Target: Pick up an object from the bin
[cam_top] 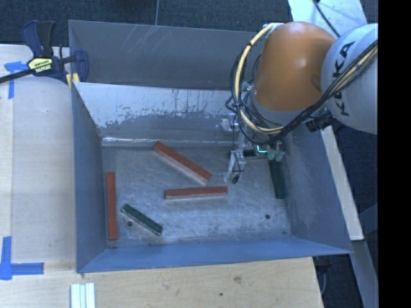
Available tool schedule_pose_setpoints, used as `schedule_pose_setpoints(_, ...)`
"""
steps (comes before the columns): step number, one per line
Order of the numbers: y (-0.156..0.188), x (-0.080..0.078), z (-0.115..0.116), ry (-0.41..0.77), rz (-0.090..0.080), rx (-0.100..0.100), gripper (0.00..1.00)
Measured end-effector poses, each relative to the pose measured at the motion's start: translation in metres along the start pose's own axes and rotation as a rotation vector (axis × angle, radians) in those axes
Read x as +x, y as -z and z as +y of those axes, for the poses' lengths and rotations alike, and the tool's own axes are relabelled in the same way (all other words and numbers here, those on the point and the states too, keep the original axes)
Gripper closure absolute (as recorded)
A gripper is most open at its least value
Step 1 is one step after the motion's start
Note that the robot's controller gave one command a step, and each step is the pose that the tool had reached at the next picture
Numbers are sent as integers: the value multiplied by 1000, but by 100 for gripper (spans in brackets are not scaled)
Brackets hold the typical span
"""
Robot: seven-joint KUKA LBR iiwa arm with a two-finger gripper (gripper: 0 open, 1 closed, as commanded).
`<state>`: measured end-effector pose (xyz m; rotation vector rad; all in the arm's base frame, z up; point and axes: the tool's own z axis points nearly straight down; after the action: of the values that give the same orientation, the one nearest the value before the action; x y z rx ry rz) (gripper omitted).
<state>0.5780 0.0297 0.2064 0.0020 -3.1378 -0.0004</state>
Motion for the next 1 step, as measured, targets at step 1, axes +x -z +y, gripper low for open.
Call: schedule_pose_setpoints(1,-139,47,-4,-49,-5,-1,0)
